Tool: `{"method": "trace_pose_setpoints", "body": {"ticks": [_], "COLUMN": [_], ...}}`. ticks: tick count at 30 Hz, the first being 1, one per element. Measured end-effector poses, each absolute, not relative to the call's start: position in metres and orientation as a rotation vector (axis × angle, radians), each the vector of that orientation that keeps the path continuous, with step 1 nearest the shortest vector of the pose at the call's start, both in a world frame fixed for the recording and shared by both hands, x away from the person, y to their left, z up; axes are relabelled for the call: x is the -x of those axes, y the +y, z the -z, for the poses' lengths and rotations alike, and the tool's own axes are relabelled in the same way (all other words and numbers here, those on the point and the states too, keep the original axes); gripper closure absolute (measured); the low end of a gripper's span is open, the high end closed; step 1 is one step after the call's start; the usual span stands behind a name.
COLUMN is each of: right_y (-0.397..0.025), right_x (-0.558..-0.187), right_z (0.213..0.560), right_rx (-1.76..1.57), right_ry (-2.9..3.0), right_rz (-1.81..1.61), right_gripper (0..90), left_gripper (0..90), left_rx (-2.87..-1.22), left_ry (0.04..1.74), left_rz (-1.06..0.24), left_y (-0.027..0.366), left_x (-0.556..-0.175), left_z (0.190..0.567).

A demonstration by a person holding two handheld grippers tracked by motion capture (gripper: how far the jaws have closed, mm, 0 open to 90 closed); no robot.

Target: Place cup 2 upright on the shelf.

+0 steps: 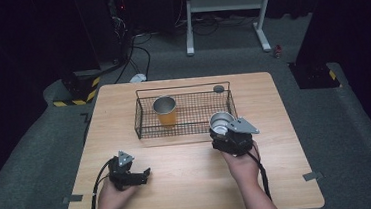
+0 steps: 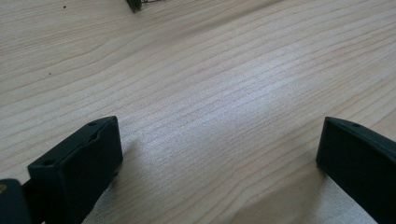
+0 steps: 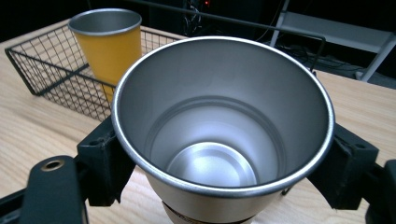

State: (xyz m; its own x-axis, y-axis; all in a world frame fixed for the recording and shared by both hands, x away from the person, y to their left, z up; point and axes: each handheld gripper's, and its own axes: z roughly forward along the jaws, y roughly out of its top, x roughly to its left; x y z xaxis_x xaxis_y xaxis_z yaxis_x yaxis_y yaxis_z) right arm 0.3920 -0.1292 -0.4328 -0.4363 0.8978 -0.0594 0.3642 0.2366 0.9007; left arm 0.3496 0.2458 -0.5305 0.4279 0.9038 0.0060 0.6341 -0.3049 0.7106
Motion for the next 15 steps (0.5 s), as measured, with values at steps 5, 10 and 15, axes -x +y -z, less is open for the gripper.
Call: {"method": "trace_pose_setpoints", "body": {"ticks": [5,10,15], "right_y": [-0.127,-0.124,-0.119], "right_x": [-0.4,-0.408,-0.415], "right_z": [0.427,0.421,0.415], "right_rx": [-1.156,-1.153,-1.143], "right_ry": [1.908,1.907,1.906], "right_rz": [-1.177,-1.179,-1.185], "right_gripper": [18.5,18.5,18.5], "left_gripper": [0.6,0.6,0.6], "left_rx": [-2.047,-2.047,-2.046], "left_ry": [1.293,1.293,1.294], "left_rz": [-0.546,-0.546,-0.546], "left_y": [0.246,0.246,0.246], "left_x": [-0.35,-0.35,-0.349], "left_z": [0.531,0.53,0.531]}}
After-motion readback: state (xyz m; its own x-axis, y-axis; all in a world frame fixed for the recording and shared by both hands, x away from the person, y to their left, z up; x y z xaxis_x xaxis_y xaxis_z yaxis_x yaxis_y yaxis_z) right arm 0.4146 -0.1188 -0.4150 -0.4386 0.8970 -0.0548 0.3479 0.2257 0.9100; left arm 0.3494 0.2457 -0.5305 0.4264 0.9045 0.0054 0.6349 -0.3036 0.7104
